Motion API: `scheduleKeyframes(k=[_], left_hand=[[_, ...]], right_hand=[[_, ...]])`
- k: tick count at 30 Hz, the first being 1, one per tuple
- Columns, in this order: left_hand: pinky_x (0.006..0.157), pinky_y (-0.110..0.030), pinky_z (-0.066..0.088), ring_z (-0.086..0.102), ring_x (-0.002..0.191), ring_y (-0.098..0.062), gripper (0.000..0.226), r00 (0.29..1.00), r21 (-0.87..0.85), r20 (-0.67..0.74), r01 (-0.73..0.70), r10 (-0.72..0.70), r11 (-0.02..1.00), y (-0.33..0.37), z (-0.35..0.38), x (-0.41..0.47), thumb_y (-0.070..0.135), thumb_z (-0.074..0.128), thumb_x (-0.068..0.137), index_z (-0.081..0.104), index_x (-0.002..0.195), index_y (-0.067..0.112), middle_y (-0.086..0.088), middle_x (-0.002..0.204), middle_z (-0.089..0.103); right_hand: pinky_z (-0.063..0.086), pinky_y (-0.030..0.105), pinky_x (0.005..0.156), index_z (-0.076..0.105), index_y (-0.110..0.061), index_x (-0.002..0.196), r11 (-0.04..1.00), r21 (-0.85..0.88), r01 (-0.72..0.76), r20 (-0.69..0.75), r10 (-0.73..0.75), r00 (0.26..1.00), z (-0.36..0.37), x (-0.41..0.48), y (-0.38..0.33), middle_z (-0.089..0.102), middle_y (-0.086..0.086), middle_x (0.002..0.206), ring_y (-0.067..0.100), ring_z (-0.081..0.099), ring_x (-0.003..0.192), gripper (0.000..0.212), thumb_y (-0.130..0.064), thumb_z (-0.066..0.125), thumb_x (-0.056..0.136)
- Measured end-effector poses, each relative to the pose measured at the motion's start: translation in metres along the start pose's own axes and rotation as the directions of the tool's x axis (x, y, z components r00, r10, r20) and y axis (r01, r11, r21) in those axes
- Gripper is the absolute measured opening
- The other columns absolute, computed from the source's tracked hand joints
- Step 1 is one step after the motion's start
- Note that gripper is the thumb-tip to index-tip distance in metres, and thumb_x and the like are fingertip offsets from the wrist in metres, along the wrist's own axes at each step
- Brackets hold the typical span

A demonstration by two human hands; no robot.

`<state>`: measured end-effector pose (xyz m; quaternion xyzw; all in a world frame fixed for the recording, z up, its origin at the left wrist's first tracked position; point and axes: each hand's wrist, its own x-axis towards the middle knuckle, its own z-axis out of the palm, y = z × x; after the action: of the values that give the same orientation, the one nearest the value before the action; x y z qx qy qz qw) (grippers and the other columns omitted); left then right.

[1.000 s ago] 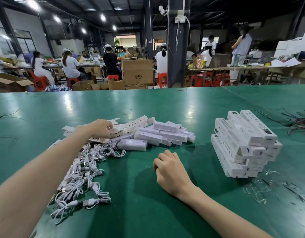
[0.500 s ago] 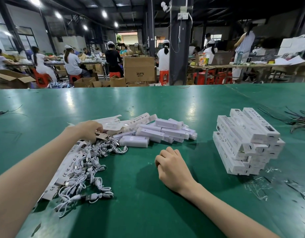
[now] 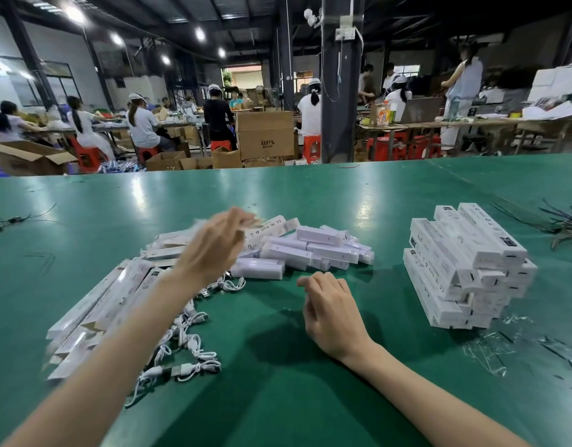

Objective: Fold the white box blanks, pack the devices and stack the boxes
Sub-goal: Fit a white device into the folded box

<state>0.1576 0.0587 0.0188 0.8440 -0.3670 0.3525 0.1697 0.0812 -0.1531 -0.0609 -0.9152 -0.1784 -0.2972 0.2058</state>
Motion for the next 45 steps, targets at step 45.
scheduleKeyframes(k=[45], left_hand=[[0.065,-0.011,0.05,0.064,0.073,0.009,0.029,0.848,-0.616,-0.243,0.24,-0.471,0.75,0.121,0.052,-0.044,0.018,0.071,0.076,0.063,0.09,0.042,0.035,0.085,0.066]], right_hand=[[0.052,0.043,0.059,0.07,-0.002,0.084,0.903,0.407,0.138,-0.141,-0.087,0.986,-0.013,0.003,0.006,0.066,0.009,0.073,0.03,0.057,0.067,0.012,-0.011,0.069,0.076]])
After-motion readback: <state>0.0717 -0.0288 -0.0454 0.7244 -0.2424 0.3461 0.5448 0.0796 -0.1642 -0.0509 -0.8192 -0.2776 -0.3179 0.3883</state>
